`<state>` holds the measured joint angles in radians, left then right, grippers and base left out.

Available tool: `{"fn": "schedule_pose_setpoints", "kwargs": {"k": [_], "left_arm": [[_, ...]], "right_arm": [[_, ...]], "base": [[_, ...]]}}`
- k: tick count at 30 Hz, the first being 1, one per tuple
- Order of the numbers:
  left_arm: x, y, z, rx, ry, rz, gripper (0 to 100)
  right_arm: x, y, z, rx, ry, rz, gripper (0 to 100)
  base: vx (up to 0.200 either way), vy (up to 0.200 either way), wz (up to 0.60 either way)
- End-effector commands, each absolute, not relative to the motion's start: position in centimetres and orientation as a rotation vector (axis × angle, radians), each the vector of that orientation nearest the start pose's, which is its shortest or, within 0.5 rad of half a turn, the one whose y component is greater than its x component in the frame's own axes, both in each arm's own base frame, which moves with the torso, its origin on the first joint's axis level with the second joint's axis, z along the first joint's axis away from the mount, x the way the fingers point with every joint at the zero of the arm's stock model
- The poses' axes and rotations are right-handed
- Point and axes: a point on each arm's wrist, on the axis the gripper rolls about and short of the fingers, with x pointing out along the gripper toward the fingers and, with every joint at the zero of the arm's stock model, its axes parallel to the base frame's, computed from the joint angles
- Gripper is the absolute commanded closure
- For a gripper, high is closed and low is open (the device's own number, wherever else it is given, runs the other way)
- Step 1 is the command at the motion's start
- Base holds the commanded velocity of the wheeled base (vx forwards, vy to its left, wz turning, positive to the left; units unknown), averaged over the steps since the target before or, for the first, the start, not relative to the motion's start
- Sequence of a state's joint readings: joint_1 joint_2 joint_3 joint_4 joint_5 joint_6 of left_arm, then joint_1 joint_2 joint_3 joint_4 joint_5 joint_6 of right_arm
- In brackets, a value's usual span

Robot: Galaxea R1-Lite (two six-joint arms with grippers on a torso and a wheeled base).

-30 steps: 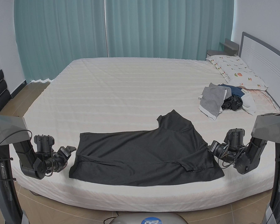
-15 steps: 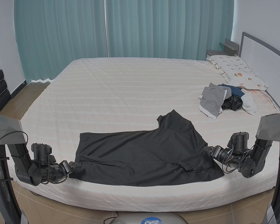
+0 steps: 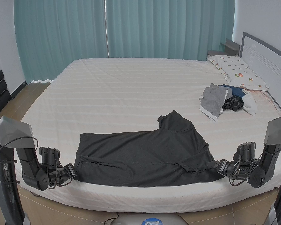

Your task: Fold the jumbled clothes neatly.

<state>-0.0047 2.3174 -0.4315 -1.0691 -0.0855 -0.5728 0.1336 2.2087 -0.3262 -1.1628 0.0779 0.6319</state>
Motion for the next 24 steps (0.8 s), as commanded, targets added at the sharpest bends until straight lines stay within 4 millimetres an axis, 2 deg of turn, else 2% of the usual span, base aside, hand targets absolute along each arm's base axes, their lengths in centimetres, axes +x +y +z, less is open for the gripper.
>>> {"fn": "schedule_pose_setpoints", "kwargs": {"k": [1, 5, 12, 21, 22, 24], "left_arm": [[28.9, -0.5, -4.8, -0.57, 0.837, 0.156, 100], [28.9, -0.4, -4.4, -0.571, 0.827, 0.156, 100], [29.0, -0.4, -4.7, -0.571, 0.832, 0.159, 100], [28.9, -0.4, -4.6, -0.571, 0.835, 0.161, 100], [28.9, -0.4, -4.6, -0.571, 0.835, 0.161, 100], [28.9, -0.3, -4.5, -0.573, 0.828, 0.162, 100]], "right_arm": [[26.5, 3.8, -2.5, 0.575, 0.804, -0.05, 0], [26.5, 3.8, -3.0, 0.563, 0.82, -0.078, 0], [25.5, 3.3, -2.4, 0.553, 0.814, -0.122, 0], [25.8, 3.7, -3.9, 0.541, 0.852, -0.118, 0], [26.0, 3.8, -4.0, 0.541, 0.848, -0.121, 100], [25.9, 3.8, -3.9, 0.541, 0.848, -0.121, 100]], "base": [[0.0, 0.0, 0.0], [0.0, 0.0, 0.0], [0.0, 0.0, 0.0], [0.0, 0.0, 0.0], [0.0, 0.0, 0.0], [0.0, 0.0, 0.0]]}}
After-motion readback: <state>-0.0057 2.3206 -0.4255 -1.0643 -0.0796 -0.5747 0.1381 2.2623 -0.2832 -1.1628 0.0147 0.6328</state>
